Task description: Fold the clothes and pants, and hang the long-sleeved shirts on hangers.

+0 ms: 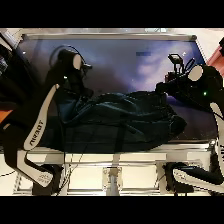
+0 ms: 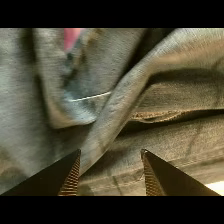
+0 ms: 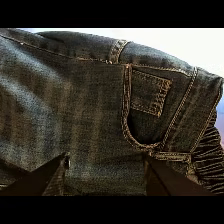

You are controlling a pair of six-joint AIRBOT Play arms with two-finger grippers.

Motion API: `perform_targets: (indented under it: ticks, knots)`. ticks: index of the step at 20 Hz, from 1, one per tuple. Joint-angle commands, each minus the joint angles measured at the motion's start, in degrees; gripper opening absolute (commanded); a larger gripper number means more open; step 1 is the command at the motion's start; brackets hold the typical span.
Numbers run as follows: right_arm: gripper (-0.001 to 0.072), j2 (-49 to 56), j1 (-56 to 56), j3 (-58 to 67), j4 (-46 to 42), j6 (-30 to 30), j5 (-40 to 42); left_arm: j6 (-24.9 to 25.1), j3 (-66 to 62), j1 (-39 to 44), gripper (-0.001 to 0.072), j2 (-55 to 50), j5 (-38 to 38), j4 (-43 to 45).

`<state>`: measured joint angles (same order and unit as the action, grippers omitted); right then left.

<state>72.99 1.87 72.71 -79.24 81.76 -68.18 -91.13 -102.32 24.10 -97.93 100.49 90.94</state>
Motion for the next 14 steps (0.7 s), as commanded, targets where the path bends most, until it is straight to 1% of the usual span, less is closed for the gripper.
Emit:
perform_targets:
  ticks: [1,3,5,6,11,14]
  knots:
    - [0.0517,0.0,0.0,0.0,-0.6,-0.1,-0.1,3.4,0.0,0.7,0.0438,-1.9,-0.7,0.1]
    - [0.0517,0.0,0.0,0.0,-1.2,-0.3,-0.1,3.5,0.0,-2.0,0.0438,-0.2,-5.4,2.9]
    - [0.0517,0.0,0.0,0.0,-2.0,-0.3,-0.2,3.1,0.0,-5.9,0.0438,1.6,-12.1,7.9]
    - [0.0517,0.0,0.0,0.0,-2.0,-0.3,-0.2,3.1,-0.1,-8.5,0.0439,2.0,-15.2,8.7]
    - [0.0517,0.0,0.0,0.0,-1.9,-0.2,-0.2,3.1,-0.1,-22.4,0.0439,0.6,-23.2,8.9]
    - [0.0517,0.0,0.0,0.0,-1.6,-0.2,-0.1,3.3,-0.1,-28.7,0.0441,-0.8,-27.6,7.1]
